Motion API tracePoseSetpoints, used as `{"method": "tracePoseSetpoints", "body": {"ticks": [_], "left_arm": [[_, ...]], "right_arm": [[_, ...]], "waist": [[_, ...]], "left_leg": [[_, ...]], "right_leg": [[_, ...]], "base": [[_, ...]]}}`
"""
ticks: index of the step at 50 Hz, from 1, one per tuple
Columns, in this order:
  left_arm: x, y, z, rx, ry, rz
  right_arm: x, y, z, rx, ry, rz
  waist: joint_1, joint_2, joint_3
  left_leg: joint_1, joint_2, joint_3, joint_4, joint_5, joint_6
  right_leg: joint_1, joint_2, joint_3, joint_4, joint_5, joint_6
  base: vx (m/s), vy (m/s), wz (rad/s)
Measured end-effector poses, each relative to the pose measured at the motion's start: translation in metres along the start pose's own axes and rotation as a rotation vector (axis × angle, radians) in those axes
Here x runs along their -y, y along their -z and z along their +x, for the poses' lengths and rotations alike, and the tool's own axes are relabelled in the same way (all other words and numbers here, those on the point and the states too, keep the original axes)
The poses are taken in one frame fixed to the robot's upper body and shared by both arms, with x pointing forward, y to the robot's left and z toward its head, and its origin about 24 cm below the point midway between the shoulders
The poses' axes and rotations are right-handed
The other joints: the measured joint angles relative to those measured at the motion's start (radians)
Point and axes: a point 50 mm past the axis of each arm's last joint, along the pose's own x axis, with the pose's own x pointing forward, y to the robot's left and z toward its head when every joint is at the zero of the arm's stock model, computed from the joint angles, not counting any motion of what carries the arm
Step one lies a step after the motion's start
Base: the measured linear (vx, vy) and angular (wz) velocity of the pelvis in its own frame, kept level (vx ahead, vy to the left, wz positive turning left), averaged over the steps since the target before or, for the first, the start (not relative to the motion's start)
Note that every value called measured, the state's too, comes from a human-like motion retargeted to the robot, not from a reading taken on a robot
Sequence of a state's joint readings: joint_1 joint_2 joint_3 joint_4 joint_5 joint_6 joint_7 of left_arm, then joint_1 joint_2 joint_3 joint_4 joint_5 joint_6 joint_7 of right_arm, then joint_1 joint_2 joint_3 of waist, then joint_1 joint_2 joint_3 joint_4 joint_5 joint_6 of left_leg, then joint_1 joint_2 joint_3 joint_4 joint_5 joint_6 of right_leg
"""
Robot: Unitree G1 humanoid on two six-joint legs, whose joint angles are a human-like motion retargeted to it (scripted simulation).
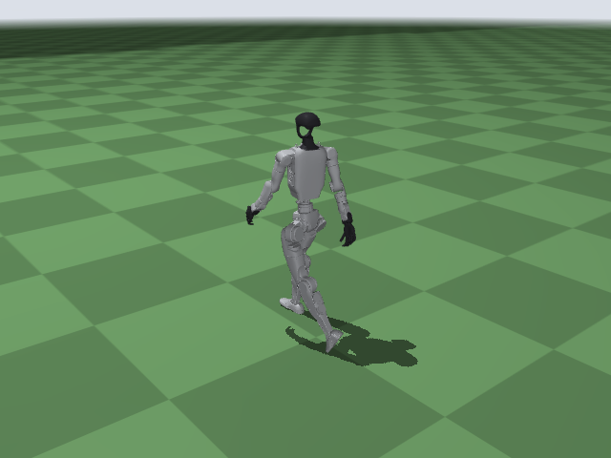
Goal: Walk run
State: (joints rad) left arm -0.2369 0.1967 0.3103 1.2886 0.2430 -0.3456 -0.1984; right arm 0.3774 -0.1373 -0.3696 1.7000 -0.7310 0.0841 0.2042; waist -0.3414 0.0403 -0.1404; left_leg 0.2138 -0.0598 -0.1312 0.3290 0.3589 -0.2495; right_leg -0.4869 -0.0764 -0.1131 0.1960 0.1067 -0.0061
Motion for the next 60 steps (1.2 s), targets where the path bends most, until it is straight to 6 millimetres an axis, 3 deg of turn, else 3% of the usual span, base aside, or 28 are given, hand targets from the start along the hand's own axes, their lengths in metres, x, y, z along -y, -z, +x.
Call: {"method": "tracePoseSetpoints", "body": {"ticks": [2,3,5,8,11,15,19,20,22,24,27,28,30,32,34,35,37,41,45,47,49,52,54,55,57,60], "left_arm": [[0.017,0.046,-0.017,-0.155,0.043,0.002],[0.023,0.069,-0.029,-0.243,0.058,0.012],[0.031,0.112,-0.057,-0.430,0.091,0.033],[0.051,0.171,-0.111,-0.721,0.155,0.062],[0.079,0.211,-0.169,-0.939,0.213,0.042],[0.112,0.241,-0.240,-1.155,0.328,-0.039],[0.132,0.253,-0.289,-1.299,0.416,-0.067],[0.135,0.254,-0.297,-1.327,0.430,-0.069],[0.136,0.256,-0.309,-1.381,0.434,-0.078],[0.133,0.258,-0.313,-1.420,0.414,-0.094],[0.126,0.258,-0.307,-1.415,0.336,-0.145],[0.123,0.257,-0.302,-1.393,0.303,-0.173],[0.118,0.254,-0.285,-1.332,0.250,-0.237],[0.099,0.243,-0.241,-1.207,0.198,-0.245],[0.082,0.222,-0.189,-1.038,0.119,-0.219],[0.073,0.207,-0.161,-0.937,0.078,-0.199],[0.058,0.167,-0.106,-0.691,0.026,-0.160],[0.032,0.065,-0.026,-0.219,0.020,-0.094],[0.016,-0.028,0.011,0.086,0.097,0.005],[0.006,-0.061,0.017,0.178,0.108,0.063],[0.000,-0.079,0.018,0.228,0.096,0.114],[-0.005,-0.080,0.017,0.241,0.056,0.152],[-0.006,-0.062,0.014,0.198,0.038,0.151],[-0.005,-0.048,0.011,0.161,0.039,0.146],[0.005,-0.007,0.001,0.035,0.073,0.133],[0.027,0.062,-0.024,-0.232,0.123,0.100]], "right_arm": [[0.018,-0.029,-0.009,0.096,0.054,0.028],[0.025,-0.046,-0.015,0.145,0.077,0.028],[0.043,-0.089,-0.033,0.259,0.146,0.013],[0.074,-0.156,-0.075,0.479,0.322,-0.045],[0.096,-0.216,-0.132,0.724,0.521,-0.134],[0.109,-0.272,-0.217,1.020,0.735,-0.239],[0.119,-0.292,-0.281,1.192,0.872,-0.272],[0.121,-0.294,-0.292,1.220,0.896,-0.276],[0.121,-0.295,-0.299,1.250,0.917,-0.259],[0.121,-0.292,-0.289,1.247,0.911,-0.212],[0.114,-0.280,-0.244,1.161,0.830,-0.144],[0.109,-0.273,-0.222,1.104,0.781,-0.139],[0.097,-0.252,-0.176,0.952,0.684,-0.153],[0.090,-0.225,-0.138,0.784,0.599,-0.139],[0.079,-0.189,-0.100,0.610,0.504,-0.112],[0.074,-0.168,-0.084,0.523,0.453,-0.095],[0.060,-0.126,-0.055,0.370,0.351,-0.084],[0.019,-0.051,-0.013,0.155,0.172,-0.090],[-0.020,0.003,0.006,0.017,0.027,-0.093],[-0.030,0.015,0.009,-0.010,-0.020,-0.101],[-0.037,0.023,0.010,-0.025,-0.058,-0.108],[-0.034,0.026,0.010,-0.045,-0.073,-0.105],[-0.024,0.020,0.007,-0.051,-0.040,-0.098],[-0.018,0.016,0.006,-0.050,-0.016,-0.090],[-0.003,-0.001,0.001,-0.011,0.043,-0.065],[0.031,-0.046,-0.017,0.103,0.141,-0.030]], "waist": [[0.023,-0.023,0.008],[0.038,-0.008,0.024],[0.039,-0.070,0.004],[0.069,-0.077,-0.002],[0.141,-0.106,0.016],[0.236,-0.109,0.044],[0.300,-0.089,0.077],[0.304,-0.095,0.082],[0.294,-0.105,0.079],[0.327,-0.111,0.069],[0.387,-0.121,0.032],[0.390,-0.121,0.012],[0.344,-0.157,0.005],[0.311,-0.173,0.019],[0.361,-0.079,0.006],[0.357,-0.042,0.003],[0.342,-0.025,0.018],[0.246,-0.001,0.024],[0.164,-0.025,0.017],[0.129,-0.041,0.035],[0.125,-0.045,0.051],[0.119,-0.056,0.047],[0.098,-0.066,0.022],[0.073,-0.069,0.010],[0.081,-0.058,-0.001],[0.073,-0.057,0.015]], "left_leg": [[-0.086,-0.041,0.040,0.256,0.151,-0.012],[-0.155,-0.001,0.070,0.453,0.161,-0.012],[-0.239,-0.063,0.057,0.530,0.164,-0.012],[-0.388,-0.003,0.170,0.594,-0.018,0.084],[-0.533,-0.031,0.215,0.524,-0.176,0.162],[-0.654,-0.008,0.299,0.196,-0.252,0.258],[-0.678,-0.054,0.323,-0.189,-0.351,0.343],[-0.683,-0.094,0.272,-0.272,-0.394,0.339],[-0.668,-0.120,0.319,-0.354,-0.432,0.343],[-0.657,-0.095,0.375,-0.300,-0.419,0.354],[-0.644,-0.054,0.420,-0.204,-0.324,0.410],[-0.642,-0.071,0.301,-0.182,-0.318,0.427],[-0.622,-0.167,0.113,-0.107,-0.381,0.446],[-0.576,-0.188,0.173,-0.046,-0.448,0.449],[-0.503,-0.032,0.278,-0.089,-0.460,0.441],[-0.464,-0.005,0.256,-0.113,-0.469,0.436],[-0.390,-0.040,0.182,-0.154,-0.477,0.438],[-0.287,-0.050,0.090,-0.198,-0.494,0.425],[-0.193,-0.100,0.001,-0.206,-0.544,0.424],[-0.127,-0.107,-0.021,-0.201,-0.573,0.411],[-0.059,-0.088,-0.013,-0.195,-0.593,0.389],[-0.005,-0.077,-0.023,-0.136,-0.574,0.339],[-0.008,-0.075,-0.029,-0.059,-0.475,0.292],[-0.013,-0.070,-0.031,-0.004,-0.401,0.268],[-0.063,-0.042,0.026,0.154,-0.185,0.217],[-0.196,0.027,0.135,0.474,-0.003,0.166]], "right_leg": [[0.038,0.014,0.084,0.062,-0.069,-0.050],[0.083,0.032,0.002,0.072,-0.094,-0.075],[0.155,-0.006,-0.012,0.013,-0.094,-0.096],[0.245,0.049,0.025,-0.025,-0.127,-0.121],[0.323,0.085,0.114,-0.072,-0.130,-0.135],[0.424,0.177,0.202,-0.100,-0.167,-0.168],[0.544,0.229,0.185,-0.112,-0.206,-0.187],[0.573,0.226,0.176,-0.112,-0.210,-0.185],[0.617,0.216,0.118,-0.100,-0.180,-0.164],[0.650,0.215,0.112,-0.065,-0.092,-0.129],[0.665,0.189,0.066,0.039,0.199,-0.045],[0.651,0.177,0.045,0.101,0.313,-0.003],[0.554,0.126,0.033,0.419,0.417,0.058],[0.436,0.107,0.050,0.704,0.417,0.108],[0.359,0.171,0.029,0.685,0.382,0.053],[0.318,0.188,-0.005,0.677,0.330,0.013],[0.241,0.170,-0.018,0.668,0.214,-0.004],[0.108,0.045,-0.077,0.489,0.032,0.048],[0.033,-0.099,-0.092,0.153,-0.006,0.080],[0.011,-0.097,0.038,-0.009,-0.057,0.077],[0.023,-0.085,0.174,-0.144,-0.099,0.140],[0.023,-0.089,0.224,-0.134,-0.073,0.220],[0.027,-0.102,0.175,-0.045,-0.015,0.227],[0.035,-0.119,0.101,-0.021,0.058,0.223],[0.069,-0.075,0.194,0.043,-0.029,0.151],[0.155,-0.074,0.134,0.063,-0.098,0.099]], "base": [[1.05,-0.31,-0.71],[0.89,-0.41,-0.77],[1.06,-0.64,-0.61],[0.93,-0.36,-0.87],[1.05,-0.27,-1.55],[1.06,-0.23,-1.39],[0.99,-0.09,-0.60],[1.33,-0.06,0.05],[1.22,-0.06,0.12],[1.24,-0.05,-0.43],[1.42,-0.03,-0.82],[1.52,0.05,-0.33],[1.41,0.08,0.55],[1.31,0.09,0.44],[0.97,0.11,-0.41],[0.96,0.07,0.64],[0.89,0.01,1.30],[1.15,-0.11,1.99],[0.87,-0.21,1.61],[0.99,-0.34,1.17],[0.95,-0.35,0.60],[1.13,-0.52,0.46],[0.95,-0.45,0.73],[1.07,-0.53,0.79],[1.23,-0.58,0.49],[0.87,-0.35,0.79]]}}
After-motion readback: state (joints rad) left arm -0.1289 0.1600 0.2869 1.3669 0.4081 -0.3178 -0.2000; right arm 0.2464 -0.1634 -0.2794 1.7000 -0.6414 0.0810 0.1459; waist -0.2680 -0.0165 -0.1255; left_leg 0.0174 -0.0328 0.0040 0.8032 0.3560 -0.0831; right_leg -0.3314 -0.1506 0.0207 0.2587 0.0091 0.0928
